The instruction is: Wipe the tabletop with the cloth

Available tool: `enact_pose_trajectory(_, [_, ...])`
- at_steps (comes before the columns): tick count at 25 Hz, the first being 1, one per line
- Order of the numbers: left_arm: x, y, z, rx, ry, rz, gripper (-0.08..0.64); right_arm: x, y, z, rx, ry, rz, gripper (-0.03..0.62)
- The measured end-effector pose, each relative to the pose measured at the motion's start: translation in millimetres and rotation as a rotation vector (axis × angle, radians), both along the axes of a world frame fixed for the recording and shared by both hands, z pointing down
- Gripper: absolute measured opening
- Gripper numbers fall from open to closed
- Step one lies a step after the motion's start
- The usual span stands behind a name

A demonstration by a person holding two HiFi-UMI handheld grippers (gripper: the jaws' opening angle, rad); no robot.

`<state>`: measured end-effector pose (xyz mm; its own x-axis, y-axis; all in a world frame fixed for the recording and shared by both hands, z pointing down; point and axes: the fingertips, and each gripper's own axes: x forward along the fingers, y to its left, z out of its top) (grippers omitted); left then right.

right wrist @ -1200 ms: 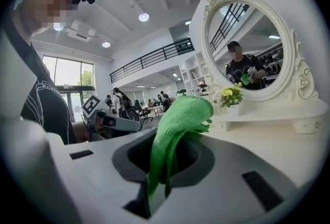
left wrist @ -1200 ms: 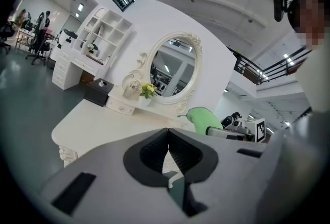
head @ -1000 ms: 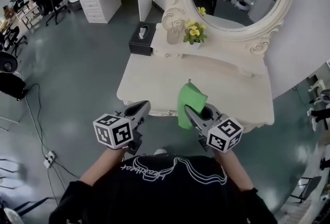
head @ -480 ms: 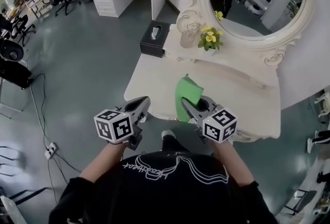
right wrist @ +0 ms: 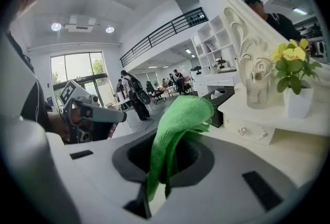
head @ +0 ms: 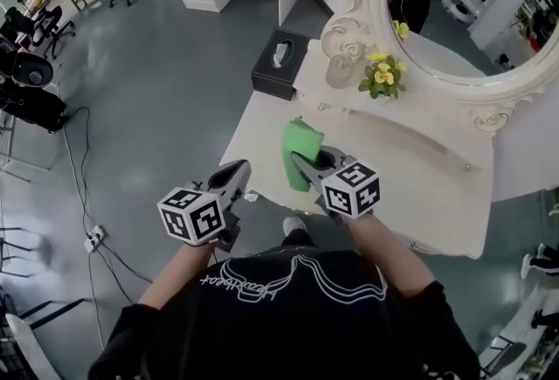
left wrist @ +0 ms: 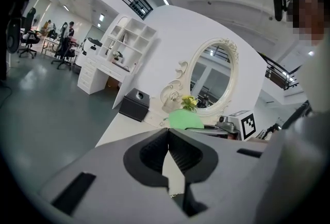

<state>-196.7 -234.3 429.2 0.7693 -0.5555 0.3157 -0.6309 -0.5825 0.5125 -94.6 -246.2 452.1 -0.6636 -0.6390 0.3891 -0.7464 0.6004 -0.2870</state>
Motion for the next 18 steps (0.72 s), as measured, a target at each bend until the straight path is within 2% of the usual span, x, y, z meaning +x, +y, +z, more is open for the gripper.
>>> enact_pose_trajectory(6, [-10.1,-20.2,0.0,0.018,0.020,-0.043,0.005,-25.7,-48.0,25.6,-0.052,0.030,-0.063,0.057])
enact_pose_trajectory(18, [-40.5,-38.7,26.7,-0.056,0.019,-0.142,0.005,-63.8,-125.1,82.4,-0.134,0.139,-0.122,0.057])
